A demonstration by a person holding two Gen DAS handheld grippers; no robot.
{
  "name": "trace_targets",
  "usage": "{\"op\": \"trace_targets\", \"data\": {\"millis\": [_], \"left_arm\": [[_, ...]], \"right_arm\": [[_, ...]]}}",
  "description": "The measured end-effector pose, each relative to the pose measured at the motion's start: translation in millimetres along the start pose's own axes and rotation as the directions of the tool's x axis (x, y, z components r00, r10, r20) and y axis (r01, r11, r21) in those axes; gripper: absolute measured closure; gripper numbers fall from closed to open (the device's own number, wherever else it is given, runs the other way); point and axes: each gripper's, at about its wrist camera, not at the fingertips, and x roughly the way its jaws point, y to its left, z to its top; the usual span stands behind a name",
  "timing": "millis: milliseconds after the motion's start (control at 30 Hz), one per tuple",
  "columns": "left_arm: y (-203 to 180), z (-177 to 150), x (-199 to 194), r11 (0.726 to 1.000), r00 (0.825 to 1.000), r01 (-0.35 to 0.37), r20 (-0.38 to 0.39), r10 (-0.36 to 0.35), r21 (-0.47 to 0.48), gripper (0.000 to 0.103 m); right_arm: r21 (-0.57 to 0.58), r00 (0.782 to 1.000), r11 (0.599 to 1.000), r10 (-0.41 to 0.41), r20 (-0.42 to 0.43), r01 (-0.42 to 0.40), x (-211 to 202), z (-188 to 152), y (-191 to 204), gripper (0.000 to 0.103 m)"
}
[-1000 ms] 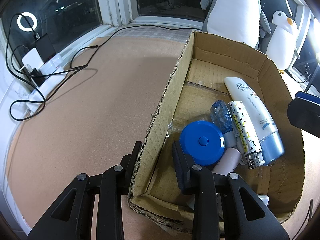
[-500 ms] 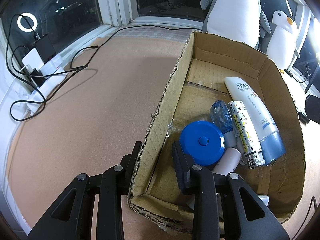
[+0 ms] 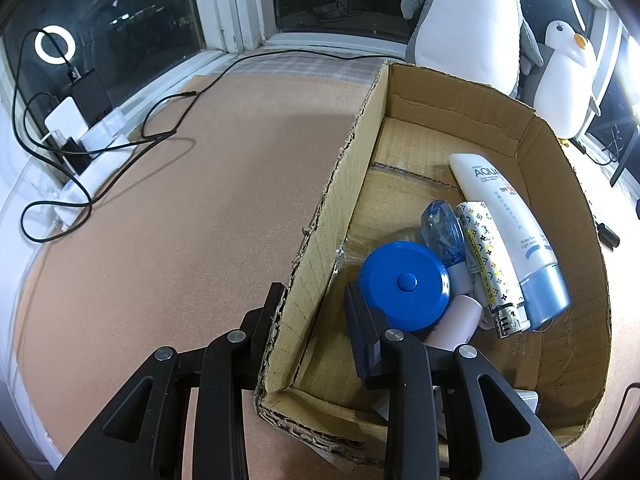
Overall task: Organize rigid objects
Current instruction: 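Move the right gripper to the black cylinder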
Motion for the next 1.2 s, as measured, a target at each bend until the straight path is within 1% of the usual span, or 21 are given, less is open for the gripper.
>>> {"op": "trace_targets", "data": {"millis": [400,567,933,1033,1200], "left_arm": [[0,0,0,1.000,1.000,-0.001,0.000,0.001,0.000,0.074],[0,0,0,1.000,1.000,-0.001,0.000,0.001,0.000,0.074],[3,-1,0,1.000,1.000,-0.011,-0.002,0.011,0.009,0.074],[3,-1,0,1.000,1.000,-0.011,-0.002,0.011,0.009,0.074],[3,-1,0,1.000,1.000,-0.018,-0.003,0.018,0.014,0.074]], "right_arm": [[0.034,0.998,0.997,-0.065,0.008,0.064,-18,-7,-55,0.040],[0.037,0.996,0.996,-0.087,0.008,0.087,-23,-9,-71,0.040],[0.055,0.987,0.986,-0.158,-0.038,0.160,-18,-21,-123,0.040],[0.064,0.987,0.985,-0.155,-0.050,0.158,-12,-21,-136,0.040],[0.045,0.989,0.991,-0.125,-0.075,0.129,1,-19,-143,0.040]]}}
